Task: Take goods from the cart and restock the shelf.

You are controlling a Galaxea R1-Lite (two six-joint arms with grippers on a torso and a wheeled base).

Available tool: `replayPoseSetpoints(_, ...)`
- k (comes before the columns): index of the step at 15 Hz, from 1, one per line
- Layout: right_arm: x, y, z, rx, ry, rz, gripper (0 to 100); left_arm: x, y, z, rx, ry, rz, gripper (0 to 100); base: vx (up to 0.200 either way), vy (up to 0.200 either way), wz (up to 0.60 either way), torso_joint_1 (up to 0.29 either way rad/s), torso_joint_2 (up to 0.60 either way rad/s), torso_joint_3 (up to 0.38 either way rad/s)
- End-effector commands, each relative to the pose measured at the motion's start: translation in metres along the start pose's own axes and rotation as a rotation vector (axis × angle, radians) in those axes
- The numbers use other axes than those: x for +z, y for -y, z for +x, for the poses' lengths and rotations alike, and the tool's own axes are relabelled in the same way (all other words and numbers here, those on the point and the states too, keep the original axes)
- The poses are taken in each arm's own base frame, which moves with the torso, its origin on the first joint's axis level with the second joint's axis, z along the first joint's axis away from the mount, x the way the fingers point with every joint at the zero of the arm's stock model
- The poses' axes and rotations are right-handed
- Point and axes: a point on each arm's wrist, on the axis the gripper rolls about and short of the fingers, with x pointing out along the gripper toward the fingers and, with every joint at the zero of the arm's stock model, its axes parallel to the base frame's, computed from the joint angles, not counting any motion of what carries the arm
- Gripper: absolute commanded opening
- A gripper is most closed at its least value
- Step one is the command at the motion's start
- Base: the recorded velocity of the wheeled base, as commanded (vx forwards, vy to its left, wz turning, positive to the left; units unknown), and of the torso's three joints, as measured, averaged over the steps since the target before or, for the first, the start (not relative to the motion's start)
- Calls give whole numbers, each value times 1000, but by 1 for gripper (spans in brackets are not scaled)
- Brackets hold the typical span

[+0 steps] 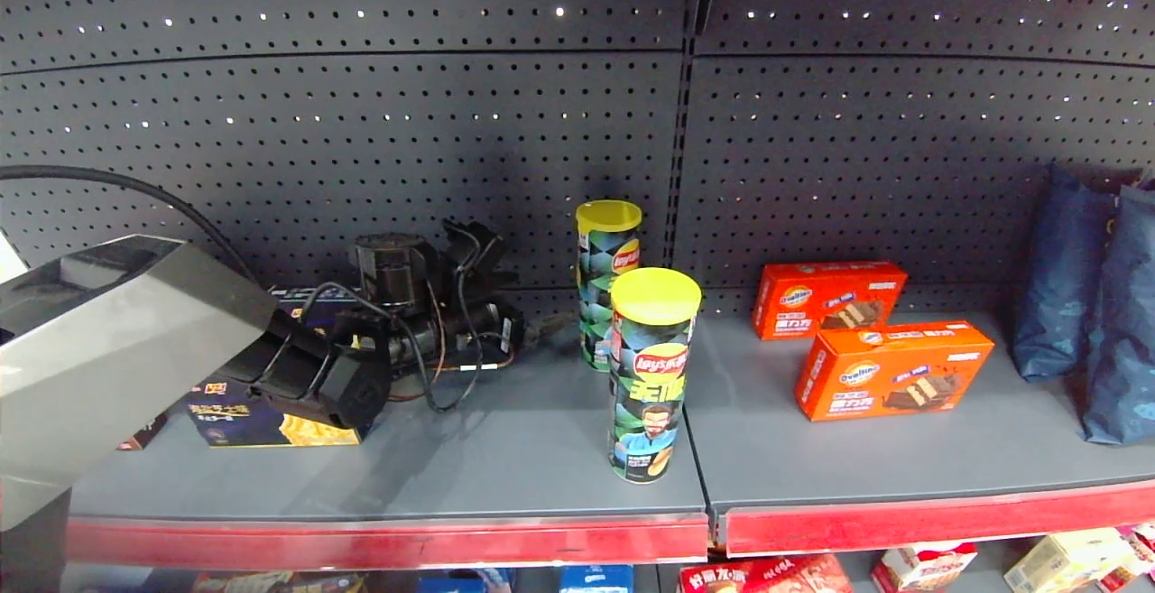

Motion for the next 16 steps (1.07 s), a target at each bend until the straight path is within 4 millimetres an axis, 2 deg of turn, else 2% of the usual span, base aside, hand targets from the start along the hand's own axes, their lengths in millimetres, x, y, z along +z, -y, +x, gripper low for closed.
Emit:
replayPoseSetpoints(1,0,0,0,1,-1,-1,100,6,9,-4,15,-1,8,100,0,0,0,0,0,0)
replayPoseSetpoints(5,0,0,0,1,-3,7,100,5,18,-5,84,16,24,100,0,0,0,0,0,0)
replayPoseSetpoints(8,0,0,0,1,-3,7,100,3,17,-2,102,12,24,100,0,0,0,0,0,0)
replayPoseSetpoints(16,0,0,0,1,-3,8,100,-1,15,17,128,19,29,100,0,0,0,0,0,0)
